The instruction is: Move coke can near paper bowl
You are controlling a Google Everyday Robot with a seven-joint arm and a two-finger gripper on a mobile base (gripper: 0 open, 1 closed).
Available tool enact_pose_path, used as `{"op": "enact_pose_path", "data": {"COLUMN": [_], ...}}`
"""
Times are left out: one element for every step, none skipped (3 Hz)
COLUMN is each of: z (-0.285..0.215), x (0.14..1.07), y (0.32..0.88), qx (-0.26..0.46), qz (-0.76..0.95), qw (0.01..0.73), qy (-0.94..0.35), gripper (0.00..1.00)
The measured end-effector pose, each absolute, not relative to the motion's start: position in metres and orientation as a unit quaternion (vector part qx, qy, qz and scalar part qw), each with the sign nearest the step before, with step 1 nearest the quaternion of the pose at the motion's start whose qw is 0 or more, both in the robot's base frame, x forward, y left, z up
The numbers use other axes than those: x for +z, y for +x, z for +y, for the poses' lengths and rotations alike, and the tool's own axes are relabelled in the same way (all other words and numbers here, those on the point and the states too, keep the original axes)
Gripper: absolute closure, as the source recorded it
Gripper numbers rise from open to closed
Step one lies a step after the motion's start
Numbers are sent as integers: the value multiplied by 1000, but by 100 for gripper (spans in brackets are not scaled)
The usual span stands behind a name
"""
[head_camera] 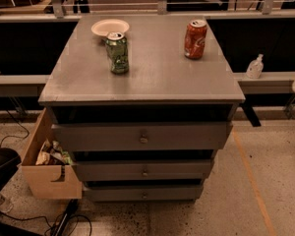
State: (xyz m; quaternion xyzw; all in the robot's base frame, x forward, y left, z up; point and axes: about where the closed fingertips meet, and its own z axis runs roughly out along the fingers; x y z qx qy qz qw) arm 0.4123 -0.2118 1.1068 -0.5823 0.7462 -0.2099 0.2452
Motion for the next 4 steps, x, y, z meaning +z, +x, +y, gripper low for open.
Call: {"op": "enact_pose_path", "data": {"z": [-212, -212, -217, -259], "x": [1107, 1107, 1110, 1080], "y": [412, 413, 423, 451], "qx": [-210, -210, -219, -191], "qz": [746, 746, 747, 784], "qw": [245, 246, 273, 324], "qy": [-582, -582, -565, -494], "gripper": [0, 0, 0, 0]}}
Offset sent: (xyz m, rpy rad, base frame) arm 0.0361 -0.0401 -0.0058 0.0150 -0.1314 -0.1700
